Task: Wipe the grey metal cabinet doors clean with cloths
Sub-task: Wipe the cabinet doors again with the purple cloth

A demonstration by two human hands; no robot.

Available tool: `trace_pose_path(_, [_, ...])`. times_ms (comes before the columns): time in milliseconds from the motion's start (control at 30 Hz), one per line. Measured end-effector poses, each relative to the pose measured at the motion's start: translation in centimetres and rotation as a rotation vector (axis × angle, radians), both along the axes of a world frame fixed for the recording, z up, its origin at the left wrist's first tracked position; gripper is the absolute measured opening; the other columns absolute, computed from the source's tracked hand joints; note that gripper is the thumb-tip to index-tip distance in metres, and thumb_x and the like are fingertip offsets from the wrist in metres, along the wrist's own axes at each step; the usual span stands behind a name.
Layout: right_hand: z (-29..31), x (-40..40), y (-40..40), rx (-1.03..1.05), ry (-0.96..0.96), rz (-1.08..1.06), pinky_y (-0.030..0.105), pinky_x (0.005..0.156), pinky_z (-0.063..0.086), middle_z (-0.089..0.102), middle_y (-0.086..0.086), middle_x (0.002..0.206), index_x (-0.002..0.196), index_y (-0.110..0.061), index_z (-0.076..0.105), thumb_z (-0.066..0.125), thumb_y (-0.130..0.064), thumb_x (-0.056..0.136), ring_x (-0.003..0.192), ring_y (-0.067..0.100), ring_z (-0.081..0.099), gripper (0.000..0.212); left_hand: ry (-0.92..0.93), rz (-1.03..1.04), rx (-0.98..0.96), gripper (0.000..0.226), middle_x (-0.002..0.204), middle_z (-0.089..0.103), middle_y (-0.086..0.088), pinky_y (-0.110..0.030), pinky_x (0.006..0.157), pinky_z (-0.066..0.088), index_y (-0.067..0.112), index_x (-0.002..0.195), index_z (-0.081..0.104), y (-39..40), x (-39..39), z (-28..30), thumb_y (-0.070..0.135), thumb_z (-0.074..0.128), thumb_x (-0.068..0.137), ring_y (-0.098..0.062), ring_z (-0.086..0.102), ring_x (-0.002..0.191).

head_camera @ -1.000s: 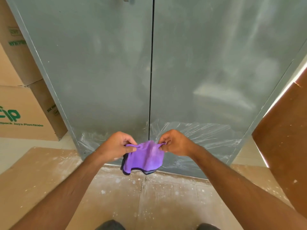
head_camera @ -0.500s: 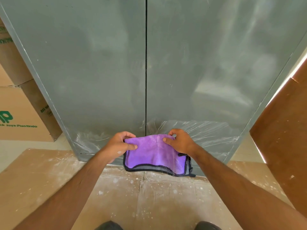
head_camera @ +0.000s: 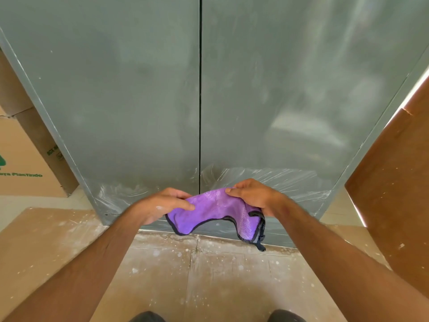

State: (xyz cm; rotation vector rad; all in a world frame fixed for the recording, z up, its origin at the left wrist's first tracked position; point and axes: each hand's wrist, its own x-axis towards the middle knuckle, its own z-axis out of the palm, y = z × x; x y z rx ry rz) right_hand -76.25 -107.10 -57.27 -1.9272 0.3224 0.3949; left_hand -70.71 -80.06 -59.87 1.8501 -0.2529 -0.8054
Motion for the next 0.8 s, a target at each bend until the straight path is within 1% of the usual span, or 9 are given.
trace_pose_path(167, [-0.5,0.4,0.0,-0.150,0.111,0.076,0.045,0.081,0.064,0.079,0.015,0.098,0.105,-0.004,0.076,0.080,-0.007,0.087,0.084,0.030,0.074,0.019,-0.235,0.099,0.269,0.024,0.079,0.068,-0.005,-0.029,0.071,0.045,0.003,0.094,0.074,-1.6,0.0,-1.1,0.027,0.077,0.094,-0.018,0.061,0.073])
trace_pose_path(267, [-1.7,0.7,1.4,-0.177,0.058,0.009,0.044,0.077,0.061,0.070,0.013,0.083,0.097,0.005,0.074,0.077,0.000,0.084,0.076,0.026,0.066,0.013,-0.274,0.271,0.209,0.017,0.077,0.062,-0.002,-0.027,0.062,0.040,0.006,0.095,0.069,-3.9,-1.8,-1.7,0.022,0.074,0.096,-0.016,0.054,0.069])
trace_pose_path(433, [-2.7,0.6,4.2,0.007,-0.057,-0.100,0.030,0.066,0.051,0.072,0.006,0.074,0.092,-0.001,0.078,0.076,-0.041,0.092,0.064,0.019,0.064,0.040,0.040,0.220,-0.178,0.024,0.099,0.077,-0.012,-0.038,0.074,0.062,0.006,0.113,0.070,-6.5,-4.8,-0.8,0.005,0.049,0.102,-0.024,0.074,0.087])
trace_pose_path(500, [-2.5,0.6,3.9,0.003,-0.080,0.005,0.031,0.068,0.057,0.075,0.006,0.079,0.095,-0.003,0.077,0.088,-0.026,0.082,0.069,0.021,0.070,0.029,0.142,0.171,-0.305,0.042,0.115,0.076,-0.016,-0.045,0.087,0.063,0.006,0.121,0.068,-5.8,-4.9,-0.5,-0.004,0.034,0.098,-0.030,0.075,0.101])
trace_pose_path(567, [-2.5,0.9,3.2,-0.011,-0.089,0.047,0.043,0.081,0.063,0.078,0.012,0.095,0.108,-0.007,0.074,0.091,-0.006,0.071,0.084,0.028,0.076,0.041,0.128,0.173,-0.380,0.049,0.122,0.073,-0.020,-0.048,0.096,0.059,0.007,0.125,0.066,-5.0,-4.7,-0.8,-0.011,0.031,0.095,-0.031,0.074,0.107])
trace_pose_path(633, [-2.2,1.4,2.8,0.010,-0.116,0.012,0.055,0.091,0.060,0.076,0.017,0.106,0.119,-0.012,0.071,0.080,0.005,0.072,0.093,0.033,0.074,0.051,-0.072,0.299,-0.326,0.042,0.130,0.068,-0.020,-0.041,0.090,0.061,0.012,0.127,0.064,-4.5,-4.2,-2.0,-0.010,0.041,0.098,-0.027,0.074,0.101])
trace_pose_path(700, [-2.0,1.7,2.6,0.083,-0.154,0.001,0.052,0.090,0.057,0.076,0.015,0.107,0.116,-0.016,0.073,0.065,0.013,0.077,0.094,0.032,0.072,0.049,-0.261,0.426,-0.205,0.066,0.148,0.050,-0.005,-0.038,0.095,0.057,0.025,0.148,0.047,-4.0,-3.4,-3.7,-0.001,0.066,0.091,-0.020,0.062,0.113])
trace_pose_path(767, [-1.6,1.8,2.7,0.249,-0.134,0.027,0.051,0.093,0.055,0.075,0.015,0.107,0.117,-0.014,0.071,0.054,0.018,0.082,0.095,0.030,0.069,0.050,-0.234,0.325,-0.169,0.095,0.150,0.048,0.006,-0.044,0.108,0.050,0.037,0.155,0.039,-3.7,-2.8,-4.5,0.020,0.086,0.074,-0.016,0.055,0.129])
trace_pose_path(800, [-1.6,1.8,2.7,0.318,-0.116,0.042,0.050,0.095,0.054,0.073,0.016,0.108,0.120,-0.012,0.069,0.051,0.019,0.085,0.096,0.030,0.068,0.050,-0.182,0.259,-0.172,0.088,0.142,0.062,0.005,-0.048,0.108,0.051,0.033,0.148,0.052,-3.5,-2.6,-4.7,0.029,0.089,0.068,-0.019,0.062,0.126])
